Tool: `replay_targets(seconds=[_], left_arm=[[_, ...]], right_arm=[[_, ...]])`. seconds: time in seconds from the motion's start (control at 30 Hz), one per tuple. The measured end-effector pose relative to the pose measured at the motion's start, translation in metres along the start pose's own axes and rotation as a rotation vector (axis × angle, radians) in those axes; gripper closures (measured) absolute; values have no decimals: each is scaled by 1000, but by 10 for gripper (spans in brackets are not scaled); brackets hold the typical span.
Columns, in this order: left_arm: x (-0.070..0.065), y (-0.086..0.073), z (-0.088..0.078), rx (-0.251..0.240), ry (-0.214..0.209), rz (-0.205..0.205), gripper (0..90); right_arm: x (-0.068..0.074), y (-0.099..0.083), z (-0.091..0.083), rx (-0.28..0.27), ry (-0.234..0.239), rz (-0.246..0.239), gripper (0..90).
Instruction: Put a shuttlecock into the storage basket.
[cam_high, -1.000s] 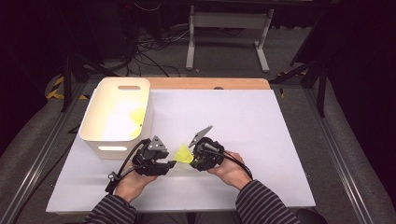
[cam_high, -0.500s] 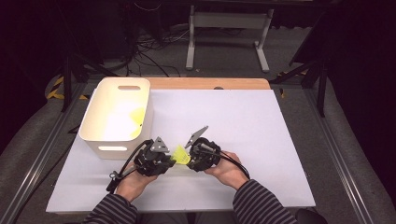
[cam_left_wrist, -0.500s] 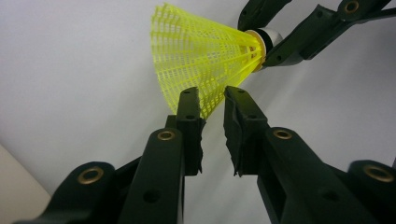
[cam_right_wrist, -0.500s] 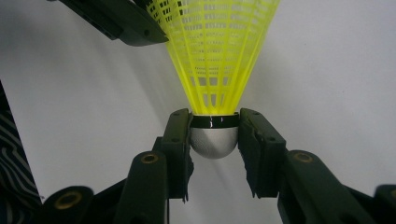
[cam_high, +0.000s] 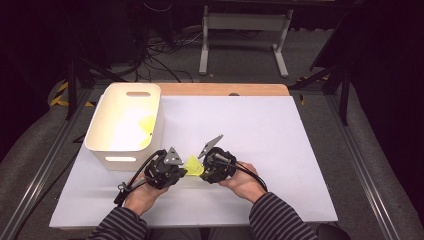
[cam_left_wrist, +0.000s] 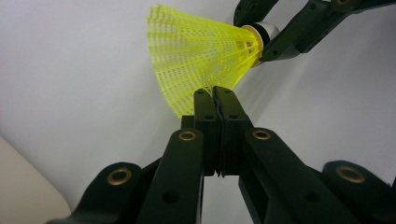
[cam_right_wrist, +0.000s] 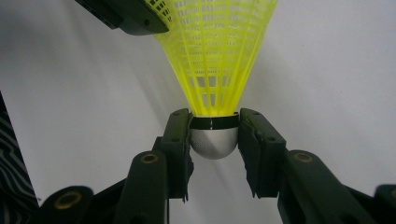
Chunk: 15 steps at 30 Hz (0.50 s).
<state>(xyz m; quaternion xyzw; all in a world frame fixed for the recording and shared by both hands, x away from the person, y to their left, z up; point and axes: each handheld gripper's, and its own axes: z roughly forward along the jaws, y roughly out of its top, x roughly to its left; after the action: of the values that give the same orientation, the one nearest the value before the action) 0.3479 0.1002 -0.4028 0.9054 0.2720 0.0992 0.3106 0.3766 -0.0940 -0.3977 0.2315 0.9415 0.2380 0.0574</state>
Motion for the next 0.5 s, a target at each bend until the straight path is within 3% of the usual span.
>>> replay_targets(seconds=[0.37, 0.5], left_arm=[[-1, 4, -2, -10, -1, 17, 900], [-1, 4, -3, -11, 0, 7, 900]], right_arm=[[-2, -3, -1, -19, -19, 13, 641], [-3, -6, -2, -25, -22, 12, 585]])
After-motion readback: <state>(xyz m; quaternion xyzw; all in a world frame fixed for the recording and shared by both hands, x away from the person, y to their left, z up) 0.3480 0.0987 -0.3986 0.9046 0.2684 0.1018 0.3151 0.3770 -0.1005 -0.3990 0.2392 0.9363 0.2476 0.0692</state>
